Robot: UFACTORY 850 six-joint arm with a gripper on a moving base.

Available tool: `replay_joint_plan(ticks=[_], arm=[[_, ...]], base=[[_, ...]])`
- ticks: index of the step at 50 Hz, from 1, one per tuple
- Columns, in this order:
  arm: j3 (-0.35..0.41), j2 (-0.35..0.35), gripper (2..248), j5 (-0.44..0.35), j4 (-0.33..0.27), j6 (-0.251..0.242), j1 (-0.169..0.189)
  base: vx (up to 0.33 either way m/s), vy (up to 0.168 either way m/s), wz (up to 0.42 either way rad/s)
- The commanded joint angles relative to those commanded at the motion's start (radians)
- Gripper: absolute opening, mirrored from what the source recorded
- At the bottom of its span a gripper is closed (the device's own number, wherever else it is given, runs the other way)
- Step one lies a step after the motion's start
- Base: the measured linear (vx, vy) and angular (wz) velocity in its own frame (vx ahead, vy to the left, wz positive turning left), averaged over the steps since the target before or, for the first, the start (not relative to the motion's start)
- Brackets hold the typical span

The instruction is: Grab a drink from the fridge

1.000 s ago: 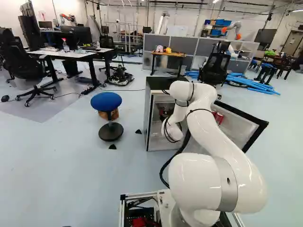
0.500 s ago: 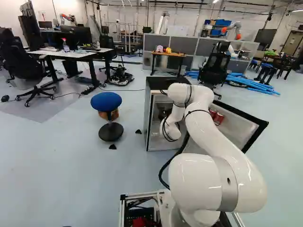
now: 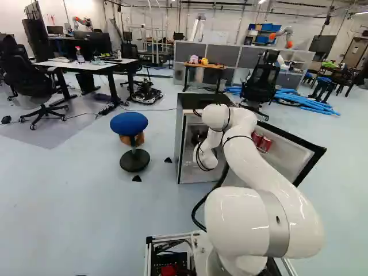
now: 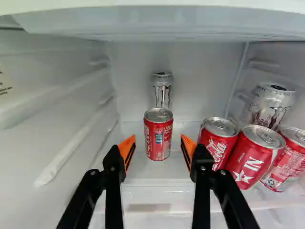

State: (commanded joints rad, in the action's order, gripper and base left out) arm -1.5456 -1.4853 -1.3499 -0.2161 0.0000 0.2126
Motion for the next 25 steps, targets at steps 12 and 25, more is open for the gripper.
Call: replay_joint_plan(ticks=[12,25], arm=[[-0.041,-0.022,150,0.002,0.0,0.0,-0.002],[-0.086,-0.047,150,0.012,0.0,0.0,-0.005]], base=[[0.0,0.0,0.0],[0.0,0.0,0.0]])
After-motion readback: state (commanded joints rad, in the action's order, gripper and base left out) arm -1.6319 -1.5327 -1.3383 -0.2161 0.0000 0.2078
